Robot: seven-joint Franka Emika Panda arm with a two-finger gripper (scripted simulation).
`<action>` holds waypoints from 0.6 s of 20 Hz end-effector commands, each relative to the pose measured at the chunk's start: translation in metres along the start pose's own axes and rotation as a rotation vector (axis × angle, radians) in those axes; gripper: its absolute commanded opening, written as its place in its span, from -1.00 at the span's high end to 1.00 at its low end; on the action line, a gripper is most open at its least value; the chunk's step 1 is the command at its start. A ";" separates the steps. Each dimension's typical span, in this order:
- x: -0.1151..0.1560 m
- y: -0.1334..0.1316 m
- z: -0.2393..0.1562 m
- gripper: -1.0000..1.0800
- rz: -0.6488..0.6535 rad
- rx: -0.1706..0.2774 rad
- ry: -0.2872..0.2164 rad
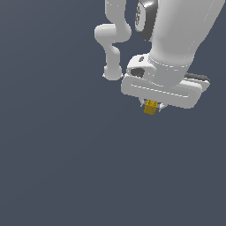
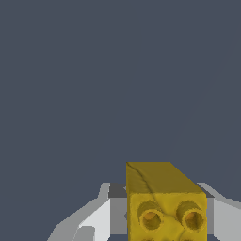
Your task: Pick up the object and move it to a goal position.
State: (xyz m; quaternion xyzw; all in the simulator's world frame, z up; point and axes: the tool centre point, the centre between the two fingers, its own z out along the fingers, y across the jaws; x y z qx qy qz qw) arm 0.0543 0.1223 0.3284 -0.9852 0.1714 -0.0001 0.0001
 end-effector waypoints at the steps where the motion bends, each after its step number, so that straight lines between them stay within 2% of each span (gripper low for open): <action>1: -0.004 -0.001 -0.028 1.00 0.000 0.000 0.000; 6: -0.010 -0.003 -0.073 1.00 0.000 0.000 0.000; 12: -0.013 -0.006 -0.106 1.00 0.000 0.000 0.000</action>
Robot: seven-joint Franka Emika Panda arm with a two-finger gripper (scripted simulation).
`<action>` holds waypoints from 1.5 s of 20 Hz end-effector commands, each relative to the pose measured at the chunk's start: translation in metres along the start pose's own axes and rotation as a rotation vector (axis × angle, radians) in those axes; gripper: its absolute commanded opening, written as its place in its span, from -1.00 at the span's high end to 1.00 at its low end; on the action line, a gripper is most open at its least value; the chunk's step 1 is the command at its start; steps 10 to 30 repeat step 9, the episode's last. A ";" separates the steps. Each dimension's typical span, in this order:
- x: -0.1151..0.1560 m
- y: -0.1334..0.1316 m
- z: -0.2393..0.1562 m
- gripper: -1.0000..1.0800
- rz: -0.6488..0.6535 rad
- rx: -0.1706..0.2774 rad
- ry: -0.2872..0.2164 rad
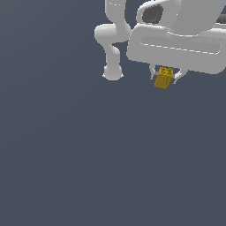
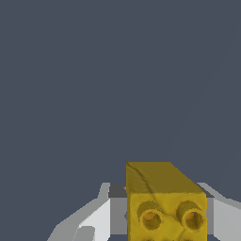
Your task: Pick up the object and move it to a goal position.
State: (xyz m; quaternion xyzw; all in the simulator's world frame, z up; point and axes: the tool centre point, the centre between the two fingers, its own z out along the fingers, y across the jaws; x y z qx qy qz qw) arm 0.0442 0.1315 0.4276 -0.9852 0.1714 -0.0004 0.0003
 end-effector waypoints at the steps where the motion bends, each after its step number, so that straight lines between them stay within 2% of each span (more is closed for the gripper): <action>1: -0.001 -0.001 -0.010 1.00 0.000 -0.001 -0.001; 8: -0.002 -0.002 -0.022 1.00 0.000 -0.001 -0.001; 30: -0.002 -0.002 -0.022 1.00 0.000 -0.001 -0.001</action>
